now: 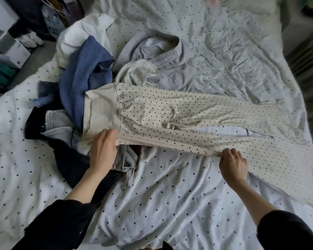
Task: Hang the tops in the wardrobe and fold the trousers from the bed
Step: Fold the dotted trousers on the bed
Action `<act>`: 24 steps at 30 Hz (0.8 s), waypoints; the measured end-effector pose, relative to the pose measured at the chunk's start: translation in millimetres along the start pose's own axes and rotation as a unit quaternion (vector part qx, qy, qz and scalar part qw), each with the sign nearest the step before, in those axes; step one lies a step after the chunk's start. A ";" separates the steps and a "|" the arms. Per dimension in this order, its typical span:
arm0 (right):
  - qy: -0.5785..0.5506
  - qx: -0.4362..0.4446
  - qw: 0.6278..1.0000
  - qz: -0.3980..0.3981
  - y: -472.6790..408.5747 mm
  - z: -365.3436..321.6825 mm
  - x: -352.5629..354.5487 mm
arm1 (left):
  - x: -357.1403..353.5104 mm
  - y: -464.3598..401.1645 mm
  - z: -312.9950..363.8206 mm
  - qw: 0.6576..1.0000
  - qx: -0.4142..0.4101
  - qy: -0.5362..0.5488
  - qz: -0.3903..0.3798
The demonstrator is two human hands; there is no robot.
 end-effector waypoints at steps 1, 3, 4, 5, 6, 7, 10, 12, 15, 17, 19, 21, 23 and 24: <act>-0.011 -0.021 1.000 0.009 -8.2 6.1 5.7 | 5.0 -11.4 5.1 1.000 -0.003 0.018 0.020; -0.033 -0.048 0.998 0.028 -27.1 17.0 15.2 | 10.2 -35.6 16.8 0.998 -0.018 0.040 0.052; -0.040 -0.053 0.997 0.041 -38.0 21.8 18.9 | 9.9 -48.0 21.2 0.997 -0.024 0.042 0.065; -0.050 -0.058 0.996 0.053 -49.9 25.1 22.3 | 7.9 -61.2 24.6 0.996 -0.026 0.042 0.074; -0.056 -0.063 0.994 0.065 -58.2 29.2 24.5 | 5.6 -70.2 26.6 0.995 -0.024 0.039 0.083; -0.065 -0.070 0.992 0.077 -74.2 31.3 25.1 | -0.2 -85.5 28.7 0.995 -0.021 0.037 0.093; -0.090 -0.092 0.987 0.101 -110.4 34.2 22.1 | -18.7 -116.2 32.0 0.993 -0.011 0.032 0.112; -0.096 -0.103 0.985 0.095 -138.3 34.0 12.2 | -37.9 -136.9 30.2 0.994 0.000 0.022 0.103; -0.108 -0.097 0.986 0.087 -172.9 29.3 -4.0 | -61.4 -157.0 20.6 0.996 0.022 -0.014 0.088; -0.117 -0.085 0.985 0.094 -195.4 20.9 -10.4 | -70.8 -168.3 15.5 0.994 0.027 -0.049 0.096; -0.120 -0.075 0.985 0.099 -212.3 13.2 -14.6 | -78.5 -175.6 9.8 0.992 0.037 -0.075 0.098; -0.115 -0.073 0.987 0.089 -228.4 11.4 -21.9 | -91.0 -179.4 5.4 0.988 0.057 -0.110 0.087; -0.103 -0.064 0.990 0.074 -241.2 8.5 -29.2 | -99.2 -177.5 2.8 0.983 0.089 -0.144 0.075; -0.099 -0.057 0.991 0.067 -248.6 8.9 -33.8 | -104.2 -177.5 5.8 0.980 0.099 -0.158 0.075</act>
Point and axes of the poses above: each hand's wrist, its own y-axis away from the middle knuckle, its own x-axis out of the back of the hand, z = x × y, the point moved 5 cm from there along -y, towards the middle knuckle, and after that the axes turned 10 degrees about z, right-handed, at the moved point
